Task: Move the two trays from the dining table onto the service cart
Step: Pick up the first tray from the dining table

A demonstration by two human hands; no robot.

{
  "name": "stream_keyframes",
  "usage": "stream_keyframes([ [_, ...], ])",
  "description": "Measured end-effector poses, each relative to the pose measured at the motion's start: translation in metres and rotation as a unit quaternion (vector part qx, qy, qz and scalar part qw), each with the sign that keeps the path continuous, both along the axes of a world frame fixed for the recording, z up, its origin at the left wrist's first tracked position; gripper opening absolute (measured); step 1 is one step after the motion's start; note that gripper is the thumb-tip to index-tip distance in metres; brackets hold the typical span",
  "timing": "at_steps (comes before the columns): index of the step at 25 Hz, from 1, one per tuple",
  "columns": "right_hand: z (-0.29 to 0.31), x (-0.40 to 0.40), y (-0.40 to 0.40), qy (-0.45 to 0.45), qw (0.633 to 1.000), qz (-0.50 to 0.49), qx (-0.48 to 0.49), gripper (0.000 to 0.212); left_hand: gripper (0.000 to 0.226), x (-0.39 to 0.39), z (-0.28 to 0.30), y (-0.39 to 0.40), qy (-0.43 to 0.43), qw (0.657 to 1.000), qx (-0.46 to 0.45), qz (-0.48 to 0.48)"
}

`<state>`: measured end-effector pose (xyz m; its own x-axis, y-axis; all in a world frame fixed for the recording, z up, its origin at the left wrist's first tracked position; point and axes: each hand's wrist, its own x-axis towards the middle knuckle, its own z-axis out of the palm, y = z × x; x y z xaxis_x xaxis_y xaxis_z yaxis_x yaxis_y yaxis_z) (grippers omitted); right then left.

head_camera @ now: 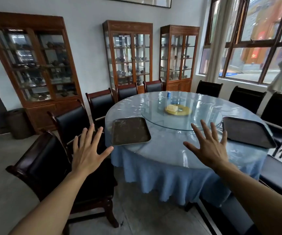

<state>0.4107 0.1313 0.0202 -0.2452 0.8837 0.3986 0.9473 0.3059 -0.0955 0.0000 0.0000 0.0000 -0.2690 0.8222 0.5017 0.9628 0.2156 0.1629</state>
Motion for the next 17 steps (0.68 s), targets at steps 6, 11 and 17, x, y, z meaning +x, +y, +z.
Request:
stream_keyframes([
  [6, -0.020, -0.034, 0.041, -0.028, 0.999, 0.019, -0.013, 0.086, 0.092, -0.024, -0.016, 0.032, 0.002, 0.999, -0.020, 0.028],
  [11, -0.036, -0.057, 0.111, -0.028, 0.998, 0.034, -0.037, 0.083, 0.090, -0.040, -0.027, 0.091, -0.002, 0.998, -0.039, 0.043],
  [17, -0.047, -0.066, 0.220, -0.020, 0.996, 0.056, -0.064, 0.085, 0.087, -0.041, -0.032, 0.190, -0.013, 0.996, -0.064, 0.055],
])
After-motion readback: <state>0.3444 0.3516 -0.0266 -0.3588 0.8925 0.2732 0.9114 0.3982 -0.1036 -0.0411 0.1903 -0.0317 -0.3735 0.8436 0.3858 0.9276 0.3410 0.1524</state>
